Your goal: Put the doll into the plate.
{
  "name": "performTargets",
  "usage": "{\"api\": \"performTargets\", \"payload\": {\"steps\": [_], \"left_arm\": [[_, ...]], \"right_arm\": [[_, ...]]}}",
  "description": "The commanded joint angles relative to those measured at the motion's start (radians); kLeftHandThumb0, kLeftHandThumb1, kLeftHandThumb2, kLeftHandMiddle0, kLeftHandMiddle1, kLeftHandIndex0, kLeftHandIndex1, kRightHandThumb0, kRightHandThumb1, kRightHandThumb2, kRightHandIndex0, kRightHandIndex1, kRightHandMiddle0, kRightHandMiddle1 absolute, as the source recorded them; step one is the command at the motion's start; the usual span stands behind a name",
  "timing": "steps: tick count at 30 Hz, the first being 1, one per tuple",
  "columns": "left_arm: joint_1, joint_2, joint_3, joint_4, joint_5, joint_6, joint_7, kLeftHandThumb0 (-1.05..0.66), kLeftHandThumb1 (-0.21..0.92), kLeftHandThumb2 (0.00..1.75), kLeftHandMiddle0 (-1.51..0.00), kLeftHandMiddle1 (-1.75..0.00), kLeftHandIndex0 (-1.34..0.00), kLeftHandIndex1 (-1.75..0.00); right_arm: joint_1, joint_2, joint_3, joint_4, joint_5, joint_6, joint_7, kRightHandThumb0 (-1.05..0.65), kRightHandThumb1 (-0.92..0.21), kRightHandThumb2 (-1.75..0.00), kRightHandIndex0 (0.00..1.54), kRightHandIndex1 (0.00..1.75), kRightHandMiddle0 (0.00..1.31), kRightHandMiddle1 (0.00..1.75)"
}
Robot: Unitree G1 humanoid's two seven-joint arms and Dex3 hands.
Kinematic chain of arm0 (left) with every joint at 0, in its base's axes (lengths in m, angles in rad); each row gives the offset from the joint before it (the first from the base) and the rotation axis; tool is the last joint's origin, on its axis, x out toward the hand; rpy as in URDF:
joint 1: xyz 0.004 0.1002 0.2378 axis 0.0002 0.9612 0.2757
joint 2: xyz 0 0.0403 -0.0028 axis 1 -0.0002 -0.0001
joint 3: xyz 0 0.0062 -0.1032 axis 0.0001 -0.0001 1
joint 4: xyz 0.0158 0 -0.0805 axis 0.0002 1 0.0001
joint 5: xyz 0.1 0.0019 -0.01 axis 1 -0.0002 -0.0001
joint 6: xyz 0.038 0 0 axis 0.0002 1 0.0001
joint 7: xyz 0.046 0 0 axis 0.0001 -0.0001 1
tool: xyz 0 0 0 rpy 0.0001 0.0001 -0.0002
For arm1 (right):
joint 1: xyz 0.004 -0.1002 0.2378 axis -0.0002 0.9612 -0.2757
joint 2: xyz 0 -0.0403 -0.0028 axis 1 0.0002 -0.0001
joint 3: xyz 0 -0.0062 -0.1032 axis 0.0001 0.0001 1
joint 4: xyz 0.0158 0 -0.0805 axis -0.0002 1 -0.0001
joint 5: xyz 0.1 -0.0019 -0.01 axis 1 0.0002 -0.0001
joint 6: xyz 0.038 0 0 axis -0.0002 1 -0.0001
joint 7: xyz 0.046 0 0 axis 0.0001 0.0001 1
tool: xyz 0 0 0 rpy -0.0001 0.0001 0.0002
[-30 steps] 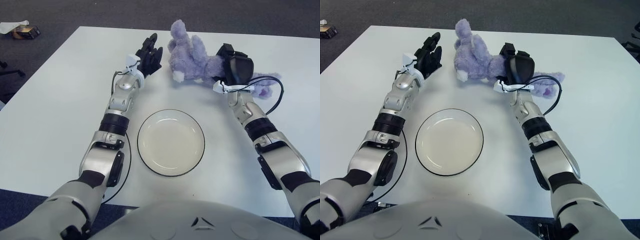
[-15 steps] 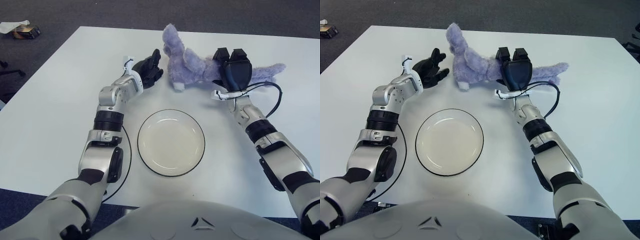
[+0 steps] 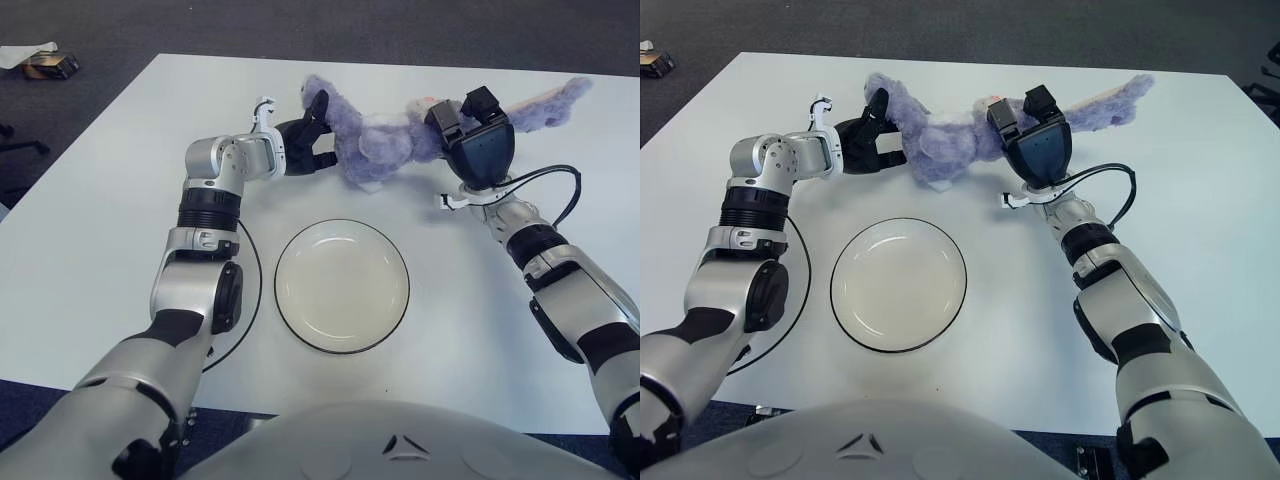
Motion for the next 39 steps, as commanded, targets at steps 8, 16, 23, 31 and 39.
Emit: {"api": "performTargets", "payload": {"steps": [8,16,23,31,39], "left_arm": [[-0.025,-0.014,0.029,0.034,0.006,0.019,0.010,-0.89,0.88,0.40,-0.02,-0.01,0.00,0.00],[-0.024,-0.033,0.040,0.033,0.039,-0.028,0.050,-0.87,0.90,0.41,-0.05,-0.03,0.00,0.00],[-0.020,-0.043,0.041,0.029,0.057,-0.062,0.076,-0.87,0.90,0.41,-0.06,-0.05,-0.01,-0.01],[-0.010,-0.055,0.030,0.019,0.103,-0.123,0.107,-0.85,0.87,0.44,-0.01,-0.24,0.00,-0.20],[-0.016,-0.075,0.050,0.061,0.142,-0.190,0.174,-0.83,0.82,0.48,0.00,-0.67,0.00,-0.71]], "right_arm": [[-0.020,-0.015,0.024,-0.002,-0.055,-0.107,-0.055,0.00,-0.07,-1.56,0.84,1.62,0.57,1.75],[-0.008,-0.019,0.042,-0.009,-0.081,-0.146,-0.055,0.00,-0.10,-1.54,0.81,1.65,0.54,1.75],[-0.001,-0.023,0.051,-0.015,-0.100,-0.141,-0.055,0.00,-0.11,-1.53,0.80,1.66,0.54,1.75],[0.015,-0.020,0.042,-0.036,-0.113,-0.108,-0.055,0.00,-0.12,-1.52,0.79,1.65,0.53,1.75],[0.029,-0.023,0.044,-0.048,-0.112,-0.145,-0.055,0.00,-0.13,-1.50,0.79,1.64,0.52,1.75]]}}
